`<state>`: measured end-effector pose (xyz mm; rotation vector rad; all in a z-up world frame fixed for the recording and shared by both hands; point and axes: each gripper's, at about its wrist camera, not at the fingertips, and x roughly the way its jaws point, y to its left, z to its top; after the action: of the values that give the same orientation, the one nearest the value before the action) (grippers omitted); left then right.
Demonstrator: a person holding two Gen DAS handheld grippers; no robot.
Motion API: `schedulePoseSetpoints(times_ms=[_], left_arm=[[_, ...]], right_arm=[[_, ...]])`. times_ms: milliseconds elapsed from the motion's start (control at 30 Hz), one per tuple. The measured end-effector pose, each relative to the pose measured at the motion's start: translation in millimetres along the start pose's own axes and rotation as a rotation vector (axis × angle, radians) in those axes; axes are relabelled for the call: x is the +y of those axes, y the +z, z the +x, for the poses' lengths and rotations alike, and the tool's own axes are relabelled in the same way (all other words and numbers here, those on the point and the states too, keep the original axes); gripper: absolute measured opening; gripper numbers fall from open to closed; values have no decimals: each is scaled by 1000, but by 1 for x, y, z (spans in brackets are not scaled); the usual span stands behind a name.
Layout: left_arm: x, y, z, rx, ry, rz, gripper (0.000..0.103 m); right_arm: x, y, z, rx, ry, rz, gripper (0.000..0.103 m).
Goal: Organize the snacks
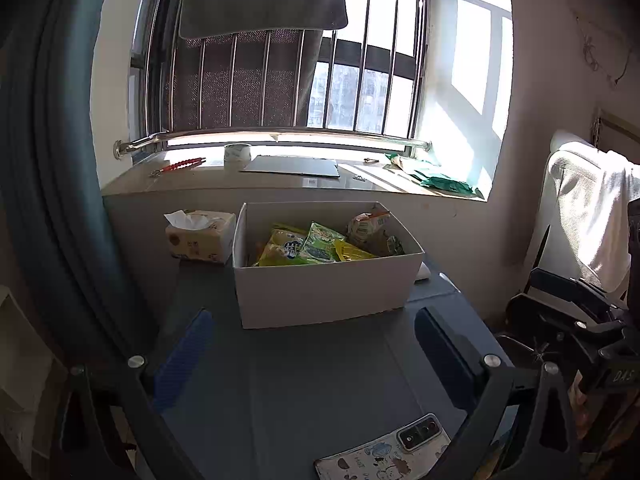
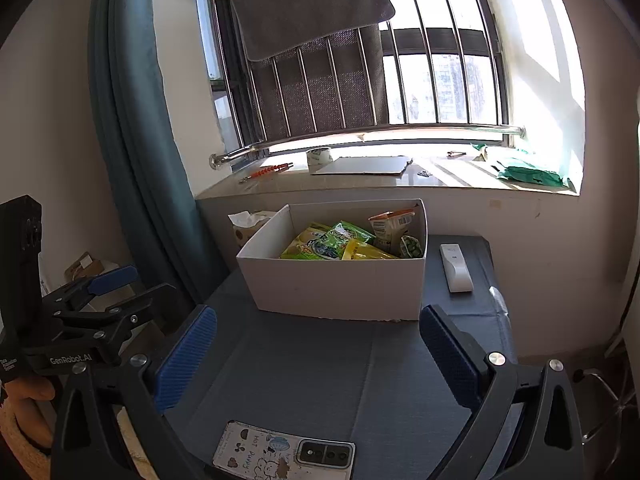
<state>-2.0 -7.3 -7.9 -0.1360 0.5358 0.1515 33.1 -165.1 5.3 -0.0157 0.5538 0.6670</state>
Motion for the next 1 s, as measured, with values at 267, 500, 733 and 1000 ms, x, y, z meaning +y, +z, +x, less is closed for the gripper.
schedulePoseSetpoints(times_ms=[267, 500, 733, 1000], left_arm=[[-1, 0, 0, 3, -1, 2, 103], [0, 0, 0, 5, -3, 3, 103], [-1, 0, 1, 7, -2, 5, 103], [-2, -1, 2, 9, -3, 12, 103]], right_arm=[[1, -1, 1, 5, -1, -1, 103], [0, -1, 0, 4, 0, 1, 103], [1, -1, 0, 4, 0, -1, 103], [1, -1, 0, 5, 2, -2, 103]])
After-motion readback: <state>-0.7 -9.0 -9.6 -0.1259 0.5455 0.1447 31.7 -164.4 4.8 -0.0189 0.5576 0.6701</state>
